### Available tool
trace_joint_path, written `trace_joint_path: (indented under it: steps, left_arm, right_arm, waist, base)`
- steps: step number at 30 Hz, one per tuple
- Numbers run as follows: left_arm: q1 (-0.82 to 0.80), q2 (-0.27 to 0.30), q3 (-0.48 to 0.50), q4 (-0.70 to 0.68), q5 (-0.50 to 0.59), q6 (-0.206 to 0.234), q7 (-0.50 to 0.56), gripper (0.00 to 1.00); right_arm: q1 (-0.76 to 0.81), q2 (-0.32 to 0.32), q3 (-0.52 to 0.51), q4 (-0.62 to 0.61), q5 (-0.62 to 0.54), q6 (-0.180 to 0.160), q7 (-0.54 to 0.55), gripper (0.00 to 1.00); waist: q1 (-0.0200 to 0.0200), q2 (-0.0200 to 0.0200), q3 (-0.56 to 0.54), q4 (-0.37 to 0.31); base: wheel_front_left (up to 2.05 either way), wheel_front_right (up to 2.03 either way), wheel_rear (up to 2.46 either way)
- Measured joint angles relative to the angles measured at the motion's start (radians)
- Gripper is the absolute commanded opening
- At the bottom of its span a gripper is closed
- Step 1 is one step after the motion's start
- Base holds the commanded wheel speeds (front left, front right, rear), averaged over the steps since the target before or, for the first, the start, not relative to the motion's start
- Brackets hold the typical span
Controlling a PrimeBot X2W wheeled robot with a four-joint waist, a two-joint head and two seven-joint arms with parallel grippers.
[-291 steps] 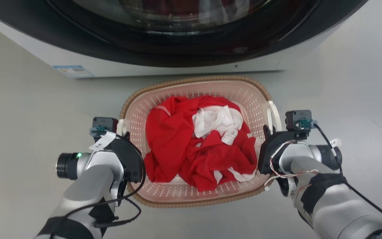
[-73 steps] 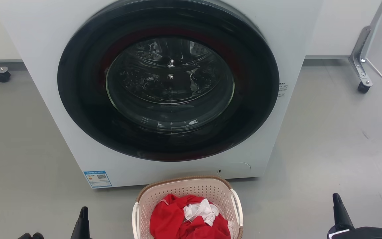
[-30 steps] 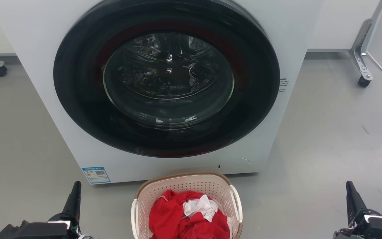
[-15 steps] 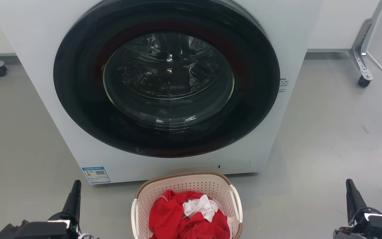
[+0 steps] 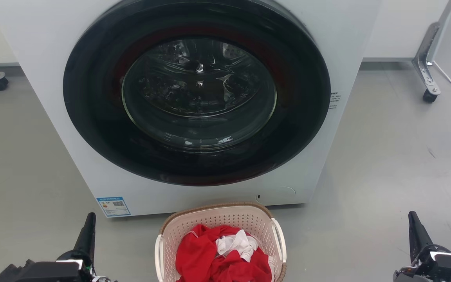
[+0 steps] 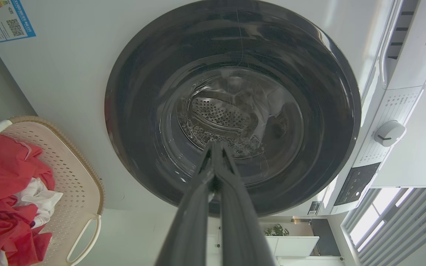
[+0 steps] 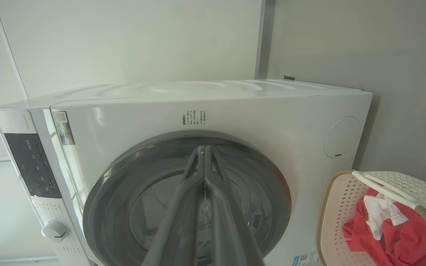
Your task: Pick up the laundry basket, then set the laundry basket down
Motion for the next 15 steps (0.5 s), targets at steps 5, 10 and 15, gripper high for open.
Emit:
trace_joint_path:
  steps: [5, 10, 15]
  left_arm:
    - [0.000, 0.000, 0.000, 0.000, 0.000, 0.000, 0.000, 0.00]
    - [0.000, 0.000, 0.000, 0.000, 0.000, 0.000, 0.000, 0.00]
    - [0.000, 0.000, 0.000, 0.001, 0.000, 0.000, 0.000, 0.00]
  right_arm:
    - [0.000, 0.000, 0.000, 0.000, 0.000, 0.000, 0.000, 0.00]
    - [0.000, 0.000, 0.000, 0.000, 0.000, 0.000, 0.000, 0.00]
    - [0.000, 0.000, 0.000, 0.000, 0.000, 0.000, 0.000, 0.00]
  waist:
    - [-0.0002, 0.0000, 0.000, 0.000]
    - [-0.0002, 0.0000, 0.000, 0.000]
    - [-0.0002, 0.0000, 0.000, 0.000]
  base:
    - [0.00, 0.00, 0.00]
    - [0.00, 0.00, 0.00]
    - [0.00, 0.00, 0.00]
